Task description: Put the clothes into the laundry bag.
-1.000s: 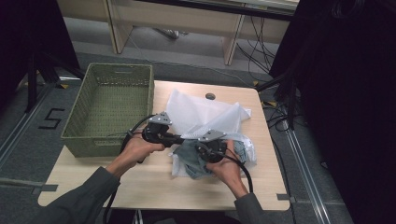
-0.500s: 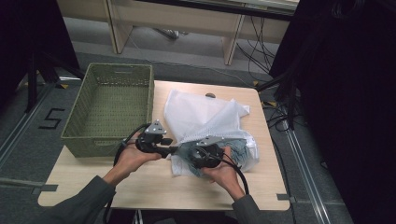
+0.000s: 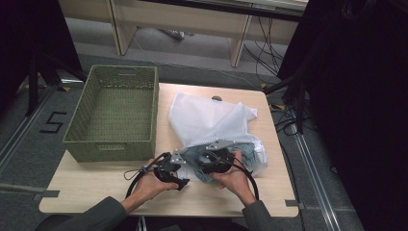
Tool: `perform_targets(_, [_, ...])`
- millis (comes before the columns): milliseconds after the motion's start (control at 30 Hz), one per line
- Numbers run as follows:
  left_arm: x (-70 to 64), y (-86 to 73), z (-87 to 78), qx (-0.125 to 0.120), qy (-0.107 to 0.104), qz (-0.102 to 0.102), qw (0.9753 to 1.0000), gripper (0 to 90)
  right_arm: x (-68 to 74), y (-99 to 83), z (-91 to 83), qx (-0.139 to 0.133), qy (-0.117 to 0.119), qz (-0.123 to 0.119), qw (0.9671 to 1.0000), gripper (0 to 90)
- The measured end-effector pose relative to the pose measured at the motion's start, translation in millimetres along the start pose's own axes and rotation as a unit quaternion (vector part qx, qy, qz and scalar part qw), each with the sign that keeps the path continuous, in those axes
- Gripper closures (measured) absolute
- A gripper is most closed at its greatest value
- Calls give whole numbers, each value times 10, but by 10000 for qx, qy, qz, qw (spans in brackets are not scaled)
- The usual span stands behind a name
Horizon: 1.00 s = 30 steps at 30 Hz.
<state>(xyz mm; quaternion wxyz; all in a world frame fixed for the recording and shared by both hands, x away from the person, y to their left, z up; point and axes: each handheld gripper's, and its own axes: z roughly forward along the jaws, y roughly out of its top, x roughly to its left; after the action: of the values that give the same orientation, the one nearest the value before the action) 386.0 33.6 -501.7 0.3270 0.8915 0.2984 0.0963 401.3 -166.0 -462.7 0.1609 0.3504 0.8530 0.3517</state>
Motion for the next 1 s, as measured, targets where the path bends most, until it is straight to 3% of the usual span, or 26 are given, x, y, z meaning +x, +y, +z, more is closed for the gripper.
perform_targets(33, [9, 6, 59, -31, 109, -109, 9999, 422, 1, -3, 3, 13, 8, 53, 10000, 475])
perform_targets(67, [35, 19, 100, -264, 143, -104, 9995, 493, 1, -3, 2, 19, 7, 51, 10000, 475])
perform_targets(100, [35, 19, 100, -264, 143, -104, 9995, 613, 1, -3, 2, 19, 7, 51, 10000, 475])
perform_targets(133, [52, 31, 111, -330, 146, -4, 9994, 613, 1, -3, 1, 24, 0, 46, 10000, 475])
perform_targets(167, [49, 32, 122, -364, 84, -17, 9993, 804, -10, 1, -20, 135, 73, 12, 9999, 476])
perform_targets(233, [7, 32, 123, -355, 133, 30, 9993, 843, -12, 0, -22, 143, 56, -19, 9999, 476])
perform_targets(267, [0, 23, 105, -303, 52, 94, 9995, 862, -15, -5, -22, 146, 27, -95, 9998, 478])
perform_targets(367, [-6, -10, 53, -215, -59, 104, 9997, 868, -2, -31, 6, 88, 10, -82, 9999, 477])
perform_targets(433, [-7, -43, 19, -192, -137, 144, 9996, 869, 14, -52, 49, 176, 92, -145, 9997, 446])
perform_targets(467, [-17, -59, 3, -172, -211, 116, 9996, 869, 54, -64, 72, 453, 148, -166, 9987, 442])
perform_targets(500, [-11, -63, 0, -183, -247, 191, 9993, 869, 54, -64, 72, 453, 148, -166, 9987, 442])
perform_targets(533, [-34, -70, -7, -162, -242, 119, 9995, 870, 71, -79, 107, 524, 62, -291, 9982, 466])
perform_targets(567, [-40, -70, -14, -136, -243, 174, 9995, 871, 87, -105, 228, 645, -147, -428, 9969, 584])
perform_targets(600, [-40, -70, -14, -136, -243, 174, 9995, 872, 87, -105, 228, 645, -147, -428, 9969, 584])
perform_targets(633, [-42, -78, -12, -150, -261, 157, 9994, 872, 72, -91, 241, 745, -215, -554, 9954, 656])
perform_targets(667, [-47, -81, -24, -113, -274, 171, 9994, 873, 52, -62, 279, 619, -487, -712, 9943, 707])
perform_targets(700, [-41, -86, -40, -77, -264, 260, 9993, 874, 42, -26, 276, 606, -549, -692, 9942, 734])
perform_targets(733, [-44, -98, -48, -84, -270, 284, 9992, 875, -26, 56, 258, 366, -846, -533, 9943, 757])
perform_targets(767, [-46, -106, -65, -40, -297, 309, 9991, 875, -26, 56, 258, 366, -846, -533, 9943, 757])
perform_targets(800, [-41, -134, -113, 126, -402, 478, 9980, 875, -166, 160, 215, -35, -1170, -417, 9923, 760])
perform_targets(833, [-41, -134, -113, 126, -402, 478, 9980, 875, -221, 203, 177, -107, -1224, -281, 9920, 756])
perform_targets(867, [-47, -143, -138, 166, -407, 623, 9971, 874, -277, 243, 165, -308, -1296, -16, 9911, 742])
perform_targets(933, [-21, -164, -202, 131, -459, 574, 9972, 872, -367, 275, 238, -566, -1218, 200, 9907, 684])
perform_targets(967, [-21, -164, -202, 131, -459, 574, 9972, 872, -367, 275, 238, -566, -1218, 200, 9907, 684])
perform_targets(1000, [13, -174, -210, 150, -460, 500, 9976, 872, -359, 264, 287, -373, -892, 357, 9947, 630])
